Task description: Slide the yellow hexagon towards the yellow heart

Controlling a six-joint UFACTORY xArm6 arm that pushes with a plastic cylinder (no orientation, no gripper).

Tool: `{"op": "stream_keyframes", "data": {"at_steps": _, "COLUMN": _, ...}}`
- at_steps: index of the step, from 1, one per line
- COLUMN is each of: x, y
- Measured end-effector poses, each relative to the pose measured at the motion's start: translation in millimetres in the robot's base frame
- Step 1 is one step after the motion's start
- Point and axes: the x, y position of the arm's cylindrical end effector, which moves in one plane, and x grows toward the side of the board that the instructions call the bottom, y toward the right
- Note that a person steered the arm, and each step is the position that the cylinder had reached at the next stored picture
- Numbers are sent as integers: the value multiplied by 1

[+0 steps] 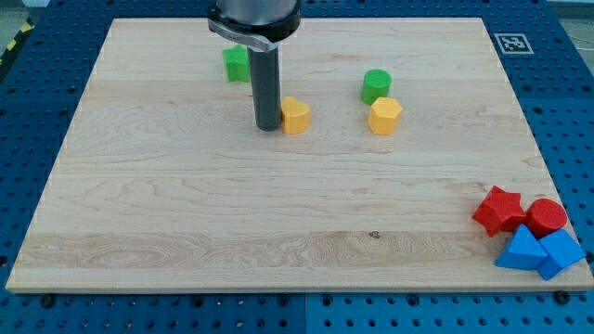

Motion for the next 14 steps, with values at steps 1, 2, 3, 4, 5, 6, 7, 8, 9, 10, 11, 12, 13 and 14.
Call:
{"op": "stream_keyframes", "data": {"at_steps": 1, "x": -14, "y": -5}}
{"op": "stream_keyframes", "data": {"at_steps": 2, "x": -55, "y": -16}}
{"op": "stream_keyframes", "data": {"at_steps": 3, "x": -76, "y": -3}}
{"op": "stream_keyframes", "data": {"at_steps": 4, "x": -87, "y": 30}}
{"op": "stream_keyframes", "data": {"at_steps": 5, "x": -110, "y": 49}}
{"op": "stream_keyframes", "data": {"at_steps": 6, "x": -119, "y": 75}}
{"op": "stream_keyframes", "data": {"at_steps": 7, "x": -119, "y": 78}}
{"op": "stream_keyframes", "data": {"at_steps": 8, "x": -119, "y": 78}}
{"op": "stream_keyframes", "data": {"at_steps": 9, "x": -119, "y": 97}}
{"op": "stream_keyframes", "data": {"at_steps": 10, "x": -119, "y": 122}}
{"op": "stream_keyframes", "data": {"at_steps": 11, "x": -117, "y": 146}}
{"op": "stream_keyframes", "data": {"at_steps": 12, "x": -101, "y": 164}}
{"op": "stream_keyframes", "data": {"at_steps": 13, "x": -77, "y": 187}}
{"op": "stream_keyframes", "data": {"at_steps": 14, "x": -54, "y": 192}}
